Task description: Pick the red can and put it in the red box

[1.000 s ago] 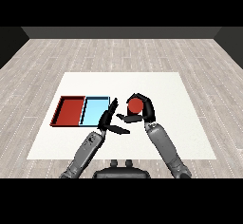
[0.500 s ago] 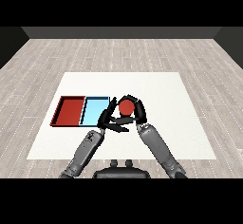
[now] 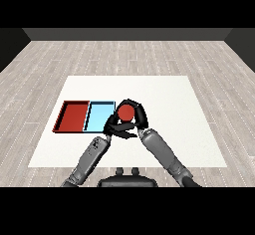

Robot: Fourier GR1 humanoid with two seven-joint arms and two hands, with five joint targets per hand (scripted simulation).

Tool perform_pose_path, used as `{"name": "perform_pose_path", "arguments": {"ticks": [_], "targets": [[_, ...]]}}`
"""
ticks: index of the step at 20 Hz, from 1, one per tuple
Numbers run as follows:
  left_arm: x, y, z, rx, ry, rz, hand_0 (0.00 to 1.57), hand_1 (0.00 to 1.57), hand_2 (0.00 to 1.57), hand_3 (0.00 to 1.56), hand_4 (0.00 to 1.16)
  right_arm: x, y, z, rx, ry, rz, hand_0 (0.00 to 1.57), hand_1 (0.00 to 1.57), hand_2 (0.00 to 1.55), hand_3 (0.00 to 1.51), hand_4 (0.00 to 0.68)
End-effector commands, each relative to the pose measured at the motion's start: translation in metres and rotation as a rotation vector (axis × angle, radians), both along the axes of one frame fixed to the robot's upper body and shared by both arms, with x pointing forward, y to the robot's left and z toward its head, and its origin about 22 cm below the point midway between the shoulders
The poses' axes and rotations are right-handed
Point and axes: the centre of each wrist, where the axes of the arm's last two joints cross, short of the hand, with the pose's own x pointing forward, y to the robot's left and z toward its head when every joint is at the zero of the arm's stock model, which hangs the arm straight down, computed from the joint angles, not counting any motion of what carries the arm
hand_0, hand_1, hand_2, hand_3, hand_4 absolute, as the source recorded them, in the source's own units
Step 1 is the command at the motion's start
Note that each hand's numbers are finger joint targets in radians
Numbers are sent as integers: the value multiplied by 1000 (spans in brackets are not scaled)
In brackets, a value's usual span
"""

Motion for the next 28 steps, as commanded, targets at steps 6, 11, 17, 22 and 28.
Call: {"name": "perform_pose_path", "arguments": {"ticks": [6,11,17,22,28], "targets": [[5,-5,7,-40,105,234,1571,1571,1540,1312,671,-8,17,-6,-5,-29,32,1473,1473,1437,1387,538],[0,-5,14,-34,98,250,1571,1571,1495,1355,720,-6,21,-14,5,20,50,1489,1489,1442,1380,520],[7,3,20,-60,27,267,1571,1571,1512,1407,867,-16,6,7,-5,-19,39,1493,1493,1445,1385,526],[18,0,9,-72,14,290,1571,1571,1532,1452,937,-15,7,-5,13,21,-2,1299,1299,1282,1220,240],[6,4,12,-87,-4,277,1571,1571,1551,1486,1036,-5,11,-7,-46,40,-3,0,0,0,0,0]]}}
